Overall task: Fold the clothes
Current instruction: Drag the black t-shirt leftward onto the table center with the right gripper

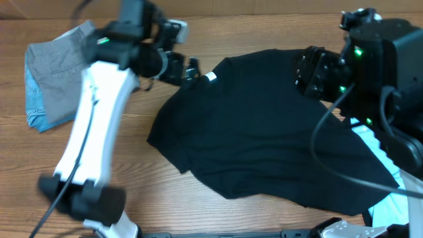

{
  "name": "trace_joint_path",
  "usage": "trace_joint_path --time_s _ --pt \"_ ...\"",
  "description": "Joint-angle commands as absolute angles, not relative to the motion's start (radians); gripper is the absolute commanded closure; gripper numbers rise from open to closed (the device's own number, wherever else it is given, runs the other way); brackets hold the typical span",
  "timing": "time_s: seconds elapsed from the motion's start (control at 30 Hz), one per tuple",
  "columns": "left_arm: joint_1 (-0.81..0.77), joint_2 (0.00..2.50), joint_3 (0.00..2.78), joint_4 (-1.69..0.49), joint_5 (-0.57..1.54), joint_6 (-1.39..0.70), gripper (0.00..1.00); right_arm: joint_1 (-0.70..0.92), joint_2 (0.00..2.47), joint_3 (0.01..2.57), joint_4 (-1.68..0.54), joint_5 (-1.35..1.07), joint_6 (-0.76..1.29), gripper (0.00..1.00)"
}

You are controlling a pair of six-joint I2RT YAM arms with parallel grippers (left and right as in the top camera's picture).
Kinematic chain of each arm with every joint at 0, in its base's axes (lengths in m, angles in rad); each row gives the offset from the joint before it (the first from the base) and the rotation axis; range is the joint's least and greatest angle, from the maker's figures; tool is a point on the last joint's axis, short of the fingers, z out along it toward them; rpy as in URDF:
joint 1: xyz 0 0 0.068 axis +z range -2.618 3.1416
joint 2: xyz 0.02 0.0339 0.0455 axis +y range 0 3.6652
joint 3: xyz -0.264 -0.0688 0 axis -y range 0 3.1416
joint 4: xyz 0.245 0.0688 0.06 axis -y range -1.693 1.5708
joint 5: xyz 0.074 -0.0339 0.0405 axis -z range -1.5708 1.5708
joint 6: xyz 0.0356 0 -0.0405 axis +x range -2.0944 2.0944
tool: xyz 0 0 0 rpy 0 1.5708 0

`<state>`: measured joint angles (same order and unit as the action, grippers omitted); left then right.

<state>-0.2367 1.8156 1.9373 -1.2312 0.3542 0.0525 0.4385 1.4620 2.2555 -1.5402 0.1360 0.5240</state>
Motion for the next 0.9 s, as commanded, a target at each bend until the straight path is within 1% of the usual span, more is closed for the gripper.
trace_joint_path --time_s 0.0,0.2,0.23,0.33,0.5,0.6,0.67,0.73,0.77,0.8,0.87 --pt "-0.271 1.935 1.943 -1.164 0.412 0.068 0.0 0.435 1.459 2.27 -1.559 0.138 0.533 0.4" --pt "-0.285 2.142 1.943 -1.011 0.375 0.068 0.01 0.435 1.46 2.27 -1.63 0.138 0.533 0.39" --pt "-0.285 2.173 1.943 -0.98 0.357 0.068 0.05 0.435 1.46 2.27 -1.638 0.138 0.533 0.39" --pt "-0.284 2.248 1.943 -0.906 0.306 0.069 0.12 0.435 1.46 2.27 -1.655 0.141 0.551 0.39" --pt "-0.297 2.353 1.943 -0.846 0.303 0.15 0.16 0.435 1.461 2.268 -1.658 0.142 0.552 0.38" --pt "-0.305 2.38 1.943 -0.818 0.281 0.184 0.24 0.435 1.461 2.268 -1.66 0.142 0.552 0.38" --pt "-0.311 2.393 1.943 -0.804 0.226 0.188 0.3 0.435 1.461 2.268 -1.66 0.142 0.552 0.38" --pt "-0.321 2.43 1.943 -0.791 0.143 0.239 0.46 0.435 1.461 2.268 -1.666 0.142 0.552 0.39" --pt "-0.325 2.452 1.943 -0.791 0.117 0.255 0.53 0.435 1.461 2.268 -1.668 0.142 0.552 0.39" --pt "-0.326 2.464 1.943 -0.791 0.102 0.259 0.62 0.435 1.461 2.268 -1.669 0.142 0.552 0.39" --pt "-0.327 2.484 1.943 -0.797 0.046 0.256 0.91 0.435 1.461 2.268 -1.671 0.145 0.552 0.39"
